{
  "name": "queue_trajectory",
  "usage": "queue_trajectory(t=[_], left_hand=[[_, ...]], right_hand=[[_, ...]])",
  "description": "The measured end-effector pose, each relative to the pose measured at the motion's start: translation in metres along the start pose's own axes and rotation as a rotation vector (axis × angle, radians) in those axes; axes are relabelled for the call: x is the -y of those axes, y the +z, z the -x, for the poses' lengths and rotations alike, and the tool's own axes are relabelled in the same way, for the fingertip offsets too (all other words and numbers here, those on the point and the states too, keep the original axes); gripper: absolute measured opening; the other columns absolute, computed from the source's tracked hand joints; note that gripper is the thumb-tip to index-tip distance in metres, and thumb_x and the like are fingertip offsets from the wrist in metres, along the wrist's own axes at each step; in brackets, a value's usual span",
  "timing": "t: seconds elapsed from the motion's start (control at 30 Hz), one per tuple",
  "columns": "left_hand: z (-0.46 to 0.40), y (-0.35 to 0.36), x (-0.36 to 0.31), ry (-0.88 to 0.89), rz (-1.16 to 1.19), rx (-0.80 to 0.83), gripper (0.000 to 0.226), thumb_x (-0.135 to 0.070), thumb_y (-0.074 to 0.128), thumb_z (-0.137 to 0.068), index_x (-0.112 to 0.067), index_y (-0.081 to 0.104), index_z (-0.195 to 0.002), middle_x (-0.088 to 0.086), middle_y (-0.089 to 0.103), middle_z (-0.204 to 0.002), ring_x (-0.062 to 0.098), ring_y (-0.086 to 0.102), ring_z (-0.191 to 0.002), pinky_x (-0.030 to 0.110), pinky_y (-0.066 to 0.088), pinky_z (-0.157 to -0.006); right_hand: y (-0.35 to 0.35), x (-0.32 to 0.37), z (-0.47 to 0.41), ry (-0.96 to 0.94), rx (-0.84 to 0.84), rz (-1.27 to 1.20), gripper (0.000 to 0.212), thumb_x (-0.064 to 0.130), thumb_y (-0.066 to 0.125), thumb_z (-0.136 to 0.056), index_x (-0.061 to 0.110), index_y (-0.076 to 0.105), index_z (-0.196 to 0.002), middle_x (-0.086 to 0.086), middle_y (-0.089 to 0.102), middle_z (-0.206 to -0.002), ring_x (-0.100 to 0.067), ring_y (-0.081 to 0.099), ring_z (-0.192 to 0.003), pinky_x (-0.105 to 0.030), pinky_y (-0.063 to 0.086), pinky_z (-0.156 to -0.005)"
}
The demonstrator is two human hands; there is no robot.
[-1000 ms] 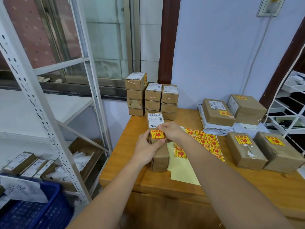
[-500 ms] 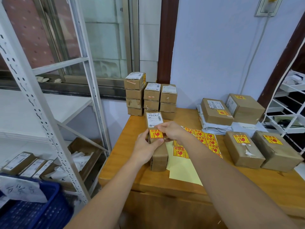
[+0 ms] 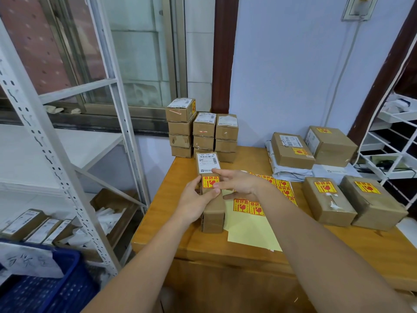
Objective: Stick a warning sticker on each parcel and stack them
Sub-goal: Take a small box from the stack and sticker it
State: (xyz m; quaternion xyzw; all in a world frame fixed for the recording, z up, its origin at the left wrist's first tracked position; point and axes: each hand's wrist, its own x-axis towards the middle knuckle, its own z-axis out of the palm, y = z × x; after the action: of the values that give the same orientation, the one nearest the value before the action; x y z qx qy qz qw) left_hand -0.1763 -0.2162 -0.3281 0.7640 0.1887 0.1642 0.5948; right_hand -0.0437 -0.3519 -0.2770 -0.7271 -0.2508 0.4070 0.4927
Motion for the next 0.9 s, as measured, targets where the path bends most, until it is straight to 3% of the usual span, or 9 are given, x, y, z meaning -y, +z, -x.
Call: queue_trajectory(t=[0.13, 0.23, 0.33, 0.5, 0.57, 0.63, 0.67, 0.77, 0.9], left_hand=[[0.002, -0.001, -0.002, 0.005, 0.011, 0.003, 0.098, -0.07, 0.081, -0.066, -0.037, 0.046, -0.151, -0.008, 0.054, -0.144, 0.014, 0.055, -0.125, 0.039, 0.055, -0.101], [0.005, -0.001, -0.005, 0.015, 0.022, -0.002, 0.106, -0.077, 0.078, -0.056, -0.039, 0.048, -0.15, -0.007, 0.056, -0.142, 0.015, 0.056, -0.125, 0.041, 0.056, -0.101], [0.006, -0.001, -0.006, 0.011, -0.001, -0.005, 0.094, -0.068, 0.081, -0.068, -0.038, 0.047, -0.15, -0.006, 0.056, -0.141, 0.015, 0.057, -0.122, 0.041, 0.056, -0.099], [0.013, -0.003, -0.015, 0.022, 0.014, 0.02, 0.056, -0.051, 0.074, -0.089, -0.042, 0.052, -0.14, -0.008, 0.058, -0.137, 0.011, 0.059, -0.119, 0.025, 0.054, -0.087], [0.017, -0.004, -0.016, 0.025, 0.037, 0.017, 0.051, -0.048, 0.069, -0.094, -0.041, 0.054, -0.142, -0.011, 0.06, -0.134, 0.007, 0.058, -0.117, 0.017, 0.048, -0.078], [0.02, -0.006, -0.015, 0.014, 0.077, -0.005, 0.054, -0.047, 0.067, -0.096, -0.039, 0.051, -0.147, -0.011, 0.06, -0.135, 0.006, 0.057, -0.119, 0.016, 0.045, -0.077], [0.022, -0.006, -0.016, 0.001, 0.104, -0.018, 0.053, -0.046, 0.067, -0.096, -0.037, 0.052, -0.147, -0.011, 0.06, -0.135, 0.005, 0.057, -0.118, 0.015, 0.045, -0.077], [0.029, -0.006, -0.017, -0.035, 0.178, -0.058, 0.042, -0.039, 0.066, -0.099, -0.037, 0.054, -0.139, -0.014, 0.063, -0.124, 0.0, 0.061, -0.107, 0.012, 0.049, -0.07], [0.029, -0.008, -0.018, -0.02, 0.217, -0.098, 0.044, -0.038, 0.062, -0.102, -0.036, 0.052, -0.144, -0.01, 0.062, -0.129, 0.007, 0.062, -0.114, 0.024, 0.056, -0.082]], right_hand=[[0.01, -0.005, 0.007, -0.05, -0.088, -0.038, 0.069, 0.027, 0.074, -0.093, 0.032, 0.041, -0.153, 0.009, 0.053, -0.148, -0.014, 0.051, -0.131, -0.04, 0.049, -0.103], [0.023, -0.012, 0.019, -0.137, -0.201, -0.078, 0.059, 0.027, 0.065, -0.099, 0.027, 0.043, -0.153, 0.005, 0.058, -0.144, -0.01, 0.059, -0.117, -0.029, 0.055, -0.087], [0.038, -0.02, 0.031, -0.213, -0.316, -0.031, 0.041, 0.024, 0.051, -0.107, 0.028, 0.049, -0.147, 0.009, 0.061, -0.129, -0.007, 0.06, -0.109, -0.019, 0.054, -0.079], [0.049, -0.033, 0.044, -0.268, -0.312, 0.015, 0.029, 0.042, 0.05, -0.105, 0.049, 0.054, -0.133, 0.023, 0.062, -0.12, -0.011, 0.057, -0.122, -0.042, 0.05, -0.106], [0.053, -0.035, 0.05, -0.247, -0.29, 0.075, 0.044, 0.065, 0.053, -0.095, 0.052, 0.051, -0.137, 0.029, 0.055, -0.131, -0.011, 0.05, -0.13, -0.042, 0.044, -0.112], [0.057, -0.037, 0.053, -0.236, -0.267, 0.162, 0.08, 0.087, 0.053, -0.076, 0.053, 0.039, -0.148, 0.022, 0.042, -0.152, -0.014, 0.044, -0.139, -0.044, 0.038, -0.116], [0.061, -0.037, 0.053, -0.241, -0.256, 0.178, 0.088, 0.089, 0.055, -0.073, 0.053, 0.033, -0.151, 0.018, 0.038, -0.157, -0.015, 0.043, -0.14, -0.044, 0.038, -0.116], [0.071, -0.034, 0.052, -0.267, -0.247, 0.181, 0.081, 0.074, 0.063, -0.082, 0.055, 0.028, -0.151, 0.014, 0.036, -0.156, -0.015, 0.041, -0.14, -0.04, 0.039, -0.114], [0.08, -0.029, 0.05, -0.258, -0.265, 0.1, 0.086, 0.073, 0.07, -0.071, 0.066, 0.027, -0.145, 0.012, 0.037, -0.154, -0.015, 0.041, -0.14, -0.047, 0.042, -0.113]])
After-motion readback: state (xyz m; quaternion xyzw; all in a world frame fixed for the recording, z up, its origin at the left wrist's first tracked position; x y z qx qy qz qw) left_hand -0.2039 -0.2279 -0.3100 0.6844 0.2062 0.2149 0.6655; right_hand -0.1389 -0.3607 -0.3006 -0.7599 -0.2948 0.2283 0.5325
